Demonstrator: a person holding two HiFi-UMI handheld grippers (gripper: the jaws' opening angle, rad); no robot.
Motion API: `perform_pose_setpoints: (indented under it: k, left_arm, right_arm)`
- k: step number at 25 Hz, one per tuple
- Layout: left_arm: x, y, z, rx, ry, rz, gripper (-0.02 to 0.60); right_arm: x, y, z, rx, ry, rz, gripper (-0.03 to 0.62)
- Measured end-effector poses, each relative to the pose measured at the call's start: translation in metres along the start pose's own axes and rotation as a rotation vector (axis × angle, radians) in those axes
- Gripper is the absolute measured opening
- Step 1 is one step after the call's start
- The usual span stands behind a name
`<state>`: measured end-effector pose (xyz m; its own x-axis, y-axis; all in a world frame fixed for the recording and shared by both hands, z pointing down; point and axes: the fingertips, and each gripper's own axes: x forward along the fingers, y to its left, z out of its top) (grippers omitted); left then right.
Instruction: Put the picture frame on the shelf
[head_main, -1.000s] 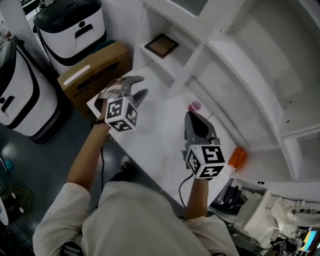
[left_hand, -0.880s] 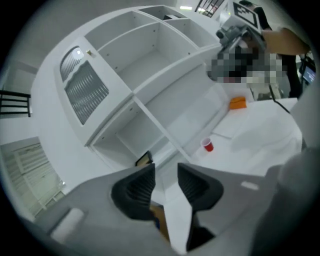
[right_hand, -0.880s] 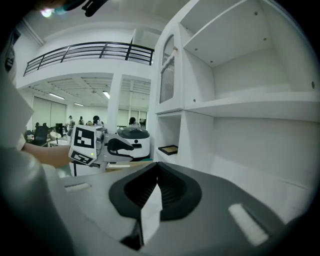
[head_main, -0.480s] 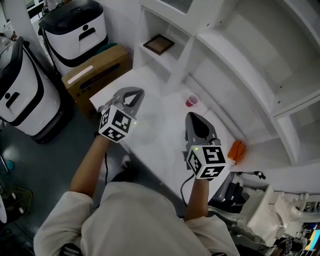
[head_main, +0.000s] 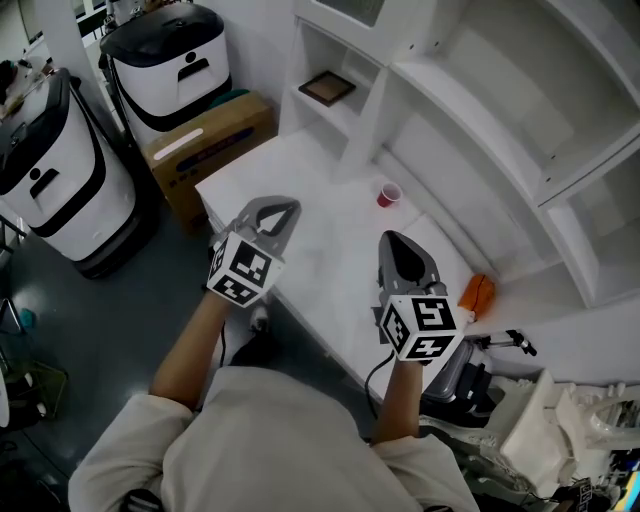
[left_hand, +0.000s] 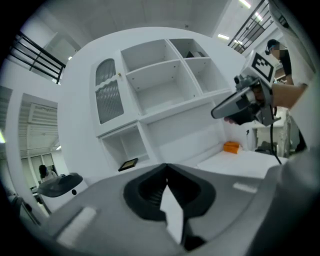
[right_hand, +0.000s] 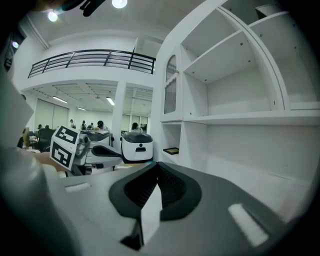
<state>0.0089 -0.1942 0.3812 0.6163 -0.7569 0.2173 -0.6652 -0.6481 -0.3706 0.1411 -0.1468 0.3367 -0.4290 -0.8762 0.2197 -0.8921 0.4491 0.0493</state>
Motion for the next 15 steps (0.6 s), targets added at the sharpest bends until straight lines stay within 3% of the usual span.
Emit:
perform_pose_setpoints:
  k: [9,15]
  left_arm:
    - [-0.073,-0.043,0.012,-0.072,-0.011,0.087,0.005]
    - [-0.112,-0.071,0.033,-0.058,-0.023,0.123,0.005]
  right_arm:
    - [-0.059,0.028,-0.007,-0.033,-0.011,0.039,0.006]
    - [-0.097,0.039,-0.003,-0.039,-0.032,0.053,0.006]
